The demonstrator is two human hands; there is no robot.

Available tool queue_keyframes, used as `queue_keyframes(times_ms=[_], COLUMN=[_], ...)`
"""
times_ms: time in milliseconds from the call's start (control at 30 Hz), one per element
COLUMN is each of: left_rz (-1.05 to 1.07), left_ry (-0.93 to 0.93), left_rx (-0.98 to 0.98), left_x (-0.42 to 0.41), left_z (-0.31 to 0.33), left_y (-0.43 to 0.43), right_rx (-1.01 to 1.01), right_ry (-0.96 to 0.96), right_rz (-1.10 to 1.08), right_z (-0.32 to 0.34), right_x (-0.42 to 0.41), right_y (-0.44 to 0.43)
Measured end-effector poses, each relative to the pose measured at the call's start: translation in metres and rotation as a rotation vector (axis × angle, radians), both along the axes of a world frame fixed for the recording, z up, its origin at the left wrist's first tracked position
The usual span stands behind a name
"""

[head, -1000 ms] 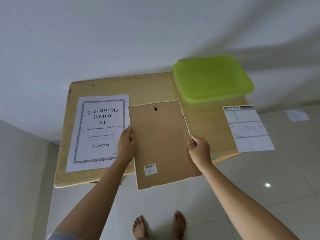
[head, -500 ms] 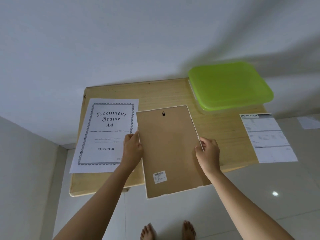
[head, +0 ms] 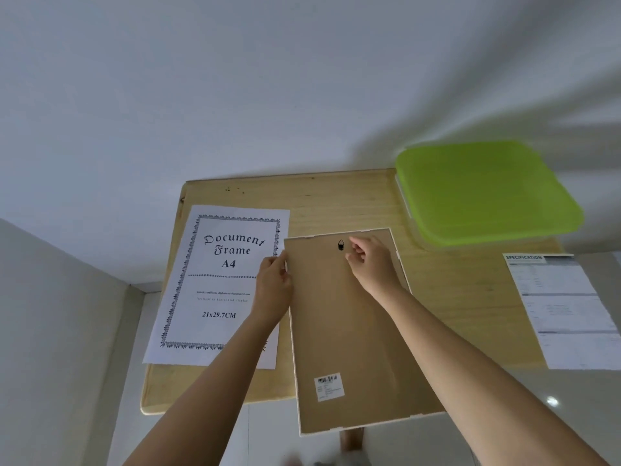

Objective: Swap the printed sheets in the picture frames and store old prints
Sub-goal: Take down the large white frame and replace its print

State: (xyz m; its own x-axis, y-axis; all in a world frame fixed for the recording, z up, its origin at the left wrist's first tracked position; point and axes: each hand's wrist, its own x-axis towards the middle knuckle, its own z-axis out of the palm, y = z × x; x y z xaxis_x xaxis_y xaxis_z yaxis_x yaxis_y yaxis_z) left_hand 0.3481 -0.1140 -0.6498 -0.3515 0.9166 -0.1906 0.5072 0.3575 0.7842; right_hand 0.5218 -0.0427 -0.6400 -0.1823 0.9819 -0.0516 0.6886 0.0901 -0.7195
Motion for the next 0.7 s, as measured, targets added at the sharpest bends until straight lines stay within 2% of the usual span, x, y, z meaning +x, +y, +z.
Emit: queue_keyframes(times_ms=[300,700], left_rz=[0.163,0.144], left_ry=[-0.116,-0.128], left_rx=[0.021,0.067], left_x=[-0.001,-0.002], left_z=[-0.005,-0.013], left_y=[0.000,-0.005], right_rx=[0.161,0.295], right_ry=[0.143,0.172], right_rz=[-0.050,-0.041], right_z=[-0.019,-0.027], right_x=[-0.008,-0.009], right_y=[0.013,0.013])
